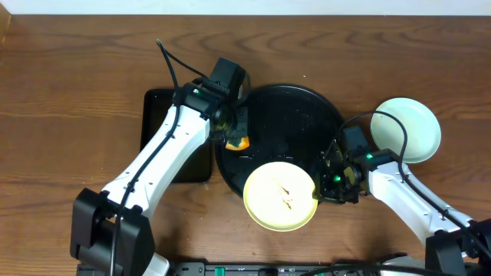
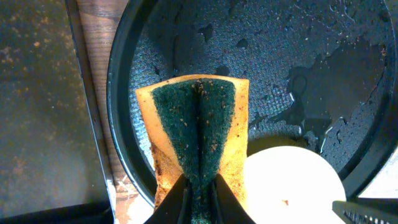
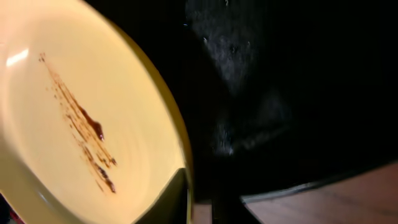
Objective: Clean dirty plates on tray and stack at the side
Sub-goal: 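Move the right gripper back to the yellow plate rim on the tray, then scrub the yellow plate with the sponge in the left gripper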
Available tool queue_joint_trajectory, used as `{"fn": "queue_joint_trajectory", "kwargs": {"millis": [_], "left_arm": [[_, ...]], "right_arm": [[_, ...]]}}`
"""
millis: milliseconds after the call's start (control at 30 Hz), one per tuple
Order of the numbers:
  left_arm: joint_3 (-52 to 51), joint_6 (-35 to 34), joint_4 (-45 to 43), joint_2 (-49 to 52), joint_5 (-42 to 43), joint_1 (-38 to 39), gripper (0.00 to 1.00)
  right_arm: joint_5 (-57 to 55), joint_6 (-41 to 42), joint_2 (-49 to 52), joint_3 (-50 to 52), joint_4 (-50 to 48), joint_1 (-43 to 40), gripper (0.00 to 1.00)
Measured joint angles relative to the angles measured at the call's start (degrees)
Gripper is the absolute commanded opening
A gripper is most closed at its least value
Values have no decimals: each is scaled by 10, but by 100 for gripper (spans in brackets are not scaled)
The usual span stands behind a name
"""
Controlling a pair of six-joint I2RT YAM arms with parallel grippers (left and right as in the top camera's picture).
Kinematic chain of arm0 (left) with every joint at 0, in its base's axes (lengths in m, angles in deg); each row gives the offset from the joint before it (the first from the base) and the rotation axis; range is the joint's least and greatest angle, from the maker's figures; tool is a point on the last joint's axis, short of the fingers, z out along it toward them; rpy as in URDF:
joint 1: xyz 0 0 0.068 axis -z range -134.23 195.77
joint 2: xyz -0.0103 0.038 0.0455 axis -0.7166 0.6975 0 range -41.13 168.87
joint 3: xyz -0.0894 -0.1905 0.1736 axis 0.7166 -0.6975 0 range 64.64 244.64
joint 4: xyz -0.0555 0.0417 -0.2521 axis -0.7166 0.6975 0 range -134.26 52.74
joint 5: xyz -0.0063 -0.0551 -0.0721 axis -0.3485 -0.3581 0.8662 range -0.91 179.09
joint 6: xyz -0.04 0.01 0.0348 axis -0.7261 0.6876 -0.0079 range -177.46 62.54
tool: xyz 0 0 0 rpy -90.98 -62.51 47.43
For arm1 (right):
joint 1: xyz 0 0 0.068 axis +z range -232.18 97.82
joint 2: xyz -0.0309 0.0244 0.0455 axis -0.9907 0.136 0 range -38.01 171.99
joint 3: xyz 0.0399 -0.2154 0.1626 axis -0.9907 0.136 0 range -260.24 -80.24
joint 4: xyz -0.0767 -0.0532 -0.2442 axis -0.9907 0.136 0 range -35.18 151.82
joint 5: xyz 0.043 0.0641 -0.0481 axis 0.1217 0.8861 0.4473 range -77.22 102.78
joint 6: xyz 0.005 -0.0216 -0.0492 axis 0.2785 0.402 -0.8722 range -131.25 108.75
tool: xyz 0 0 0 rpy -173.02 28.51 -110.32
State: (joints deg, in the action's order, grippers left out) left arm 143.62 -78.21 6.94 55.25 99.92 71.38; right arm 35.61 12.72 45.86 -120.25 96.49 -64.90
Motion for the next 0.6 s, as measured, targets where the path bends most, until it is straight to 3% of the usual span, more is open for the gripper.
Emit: {"fn": "queue_joint_trajectory", "kwargs": {"millis": [67, 600], "left_arm": [[0, 0, 0, 0, 0, 0, 12], [0, 0, -1, 0, 9, 0, 11]], "right_arm": [[0, 1, 0, 0, -15, 0, 1], [-76, 6, 0, -3, -194, -2, 1]]}}
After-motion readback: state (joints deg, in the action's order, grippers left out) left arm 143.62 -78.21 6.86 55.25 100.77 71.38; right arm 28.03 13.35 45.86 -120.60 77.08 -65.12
